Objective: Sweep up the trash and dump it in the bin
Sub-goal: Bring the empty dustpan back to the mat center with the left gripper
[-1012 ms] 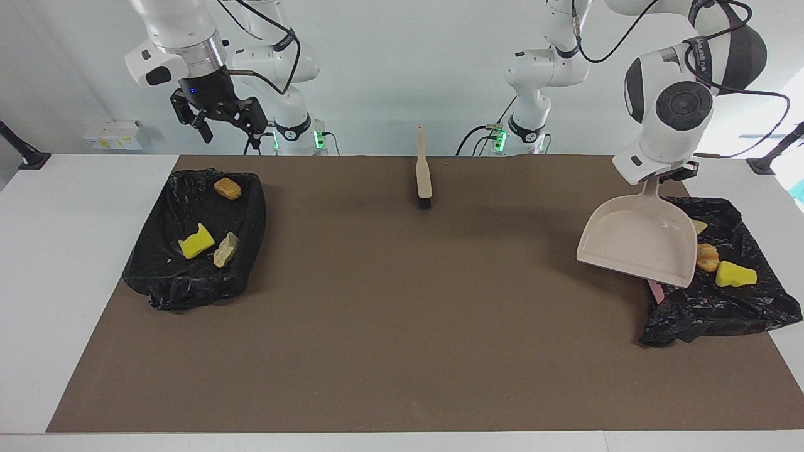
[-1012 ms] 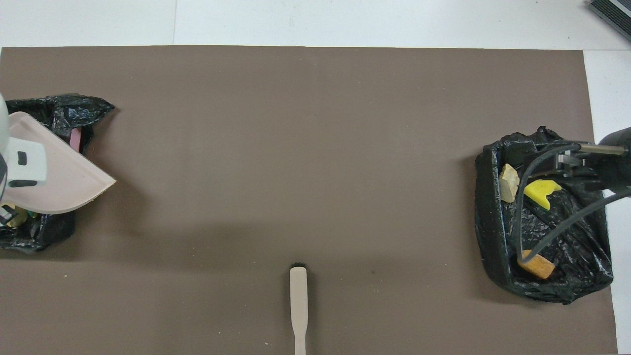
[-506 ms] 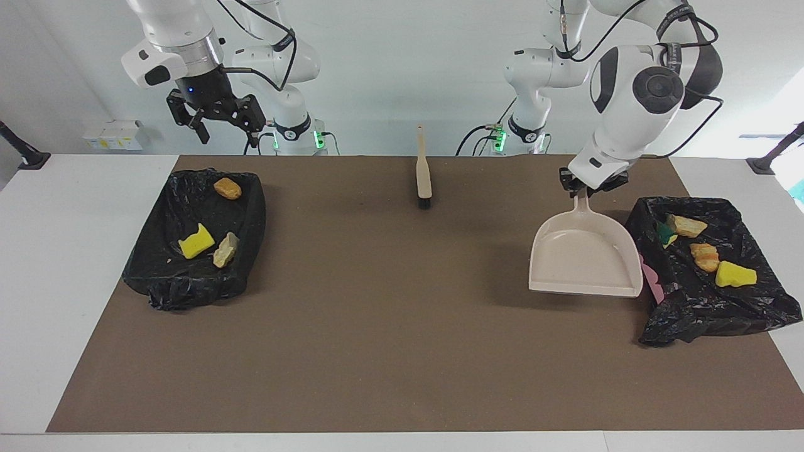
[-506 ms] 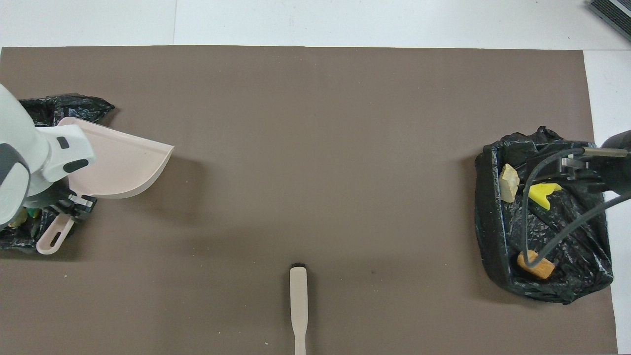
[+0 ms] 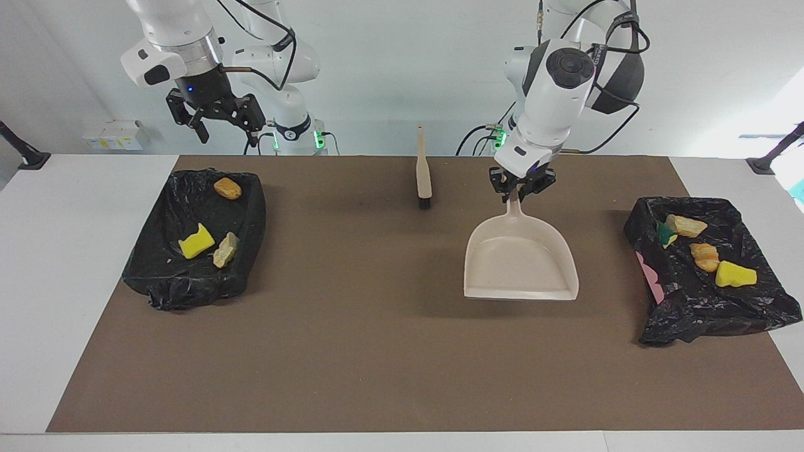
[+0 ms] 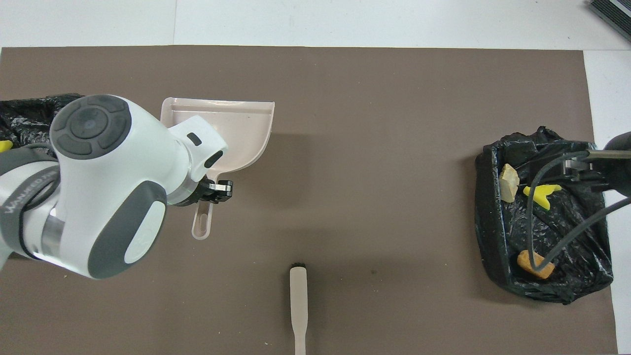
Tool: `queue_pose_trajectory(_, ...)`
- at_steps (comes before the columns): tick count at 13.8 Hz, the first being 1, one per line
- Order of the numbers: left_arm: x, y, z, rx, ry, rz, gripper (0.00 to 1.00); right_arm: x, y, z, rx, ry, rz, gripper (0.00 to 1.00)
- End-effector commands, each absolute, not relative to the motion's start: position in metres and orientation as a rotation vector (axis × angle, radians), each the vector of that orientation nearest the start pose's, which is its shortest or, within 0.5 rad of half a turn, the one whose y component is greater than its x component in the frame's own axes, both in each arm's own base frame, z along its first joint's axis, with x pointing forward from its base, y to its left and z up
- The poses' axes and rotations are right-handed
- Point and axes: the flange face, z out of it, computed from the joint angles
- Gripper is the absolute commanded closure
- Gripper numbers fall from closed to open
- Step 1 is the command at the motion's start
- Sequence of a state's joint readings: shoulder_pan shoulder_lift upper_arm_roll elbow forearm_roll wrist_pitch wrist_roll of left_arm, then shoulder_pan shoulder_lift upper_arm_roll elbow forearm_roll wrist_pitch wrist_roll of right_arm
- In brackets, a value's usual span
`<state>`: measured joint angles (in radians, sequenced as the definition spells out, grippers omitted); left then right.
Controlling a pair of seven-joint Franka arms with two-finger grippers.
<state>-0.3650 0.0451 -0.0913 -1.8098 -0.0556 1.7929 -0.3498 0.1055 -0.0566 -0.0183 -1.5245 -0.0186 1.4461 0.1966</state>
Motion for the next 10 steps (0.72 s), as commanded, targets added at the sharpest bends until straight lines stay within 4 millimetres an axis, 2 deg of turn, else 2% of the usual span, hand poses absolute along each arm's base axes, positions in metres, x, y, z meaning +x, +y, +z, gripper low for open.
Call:
queue_pose_trajectory(1,0.509,-0.301,0.462,-3.195,0.083,0.143,1.00,0.519,0.038,0.670,-3.155,0.151,0.043,0.00)
queue_pose_trajectory(4,0.502,-0.351,0.414,-3.204,0.067,0.133,1.00,0.519,0.038,0.670,-3.156,0.151,0.045,0.00)
queue_pose_trajectory(6,0.485,-0.389,0.376,-3.216,0.008,0.102,1.00,0.519,0.038,0.670,-3.155,0.151,0.043,0.00)
queue_pose_trajectory(8,0.483,-0.393,0.365,-3.209,-0.052,0.113,1.00,0.519,0.038,0.670,-3.157,0.151,0.043,0.00)
queue_pose_trajectory(9,0.484,-0.393,0.363,-3.208,-0.023,0.109,0.28,0.519,0.037,0.671,-3.158,0.152,0.040,0.00)
queue_pose_trajectory(10,0.483,-0.392,0.365,-3.206,-0.017,0.113,0.00,0.519,0.037,0.671,-3.158,0.154,0.040,0.00)
